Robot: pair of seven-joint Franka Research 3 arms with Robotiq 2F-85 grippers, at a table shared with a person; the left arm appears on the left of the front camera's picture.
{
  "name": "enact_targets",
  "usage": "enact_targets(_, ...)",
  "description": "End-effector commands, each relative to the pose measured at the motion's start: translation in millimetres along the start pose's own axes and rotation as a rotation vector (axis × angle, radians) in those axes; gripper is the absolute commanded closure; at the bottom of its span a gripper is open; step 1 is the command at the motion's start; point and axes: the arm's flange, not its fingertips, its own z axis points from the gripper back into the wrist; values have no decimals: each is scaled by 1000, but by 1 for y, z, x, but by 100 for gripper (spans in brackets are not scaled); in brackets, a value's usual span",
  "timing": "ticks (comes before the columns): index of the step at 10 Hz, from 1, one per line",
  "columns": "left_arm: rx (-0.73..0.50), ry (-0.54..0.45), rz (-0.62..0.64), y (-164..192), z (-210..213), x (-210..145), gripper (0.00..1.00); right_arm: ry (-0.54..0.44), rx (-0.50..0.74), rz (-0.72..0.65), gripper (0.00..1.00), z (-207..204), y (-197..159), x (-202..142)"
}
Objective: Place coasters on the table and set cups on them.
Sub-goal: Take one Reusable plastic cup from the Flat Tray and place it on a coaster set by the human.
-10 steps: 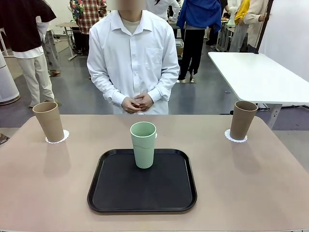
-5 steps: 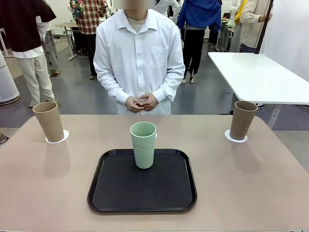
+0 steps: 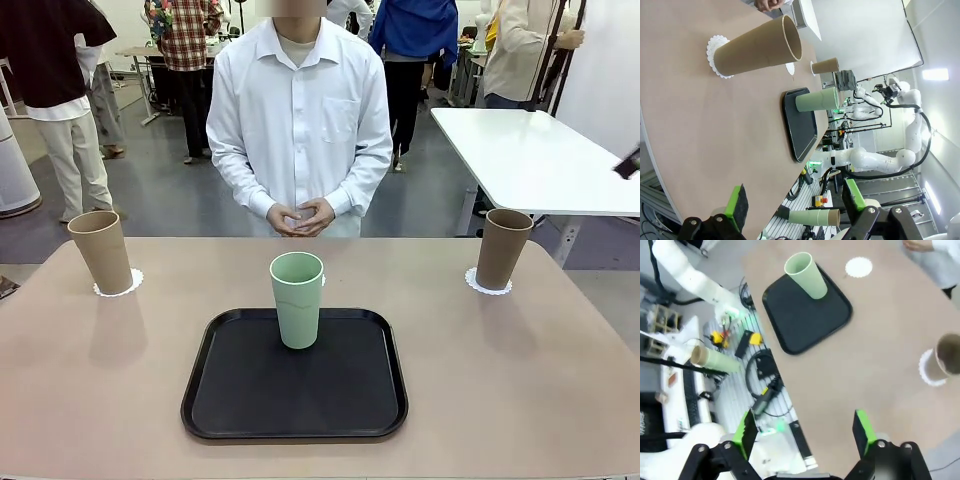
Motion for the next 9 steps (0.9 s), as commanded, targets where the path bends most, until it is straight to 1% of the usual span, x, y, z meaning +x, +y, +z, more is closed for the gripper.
enact_targets(1, -6, -3, -6, -3, 1, -2, 0, 124, -119, 72, 0, -64, 15, 27)
enact_targets(2, -6, -3, -6, -3, 1, -2, 0, 180, -187, 94, 0, -96, 24, 50)
enact_targets(3, -6, -3, -6, -3, 1, -2, 0, 202, -223, 116, 0, -129, 31, 68)
enact_targets(4, -6, -3, -6, -3, 1, -2, 0, 210, -254, 133, 0, -158, 33, 80)
enact_targets(5, -6, -3, -6, -3, 1, -2, 0, 198, -286, 142, 0, -185, 30, 90)
enact_targets(7, -6, -3, -6, -3, 1, -2, 0, 174, -247, 145, 0, -217, 25, 95)
enact_targets(9, -6, -3, -6, -3, 1, -2, 0, 166, -222, 132, 0, -234, 15, 96)
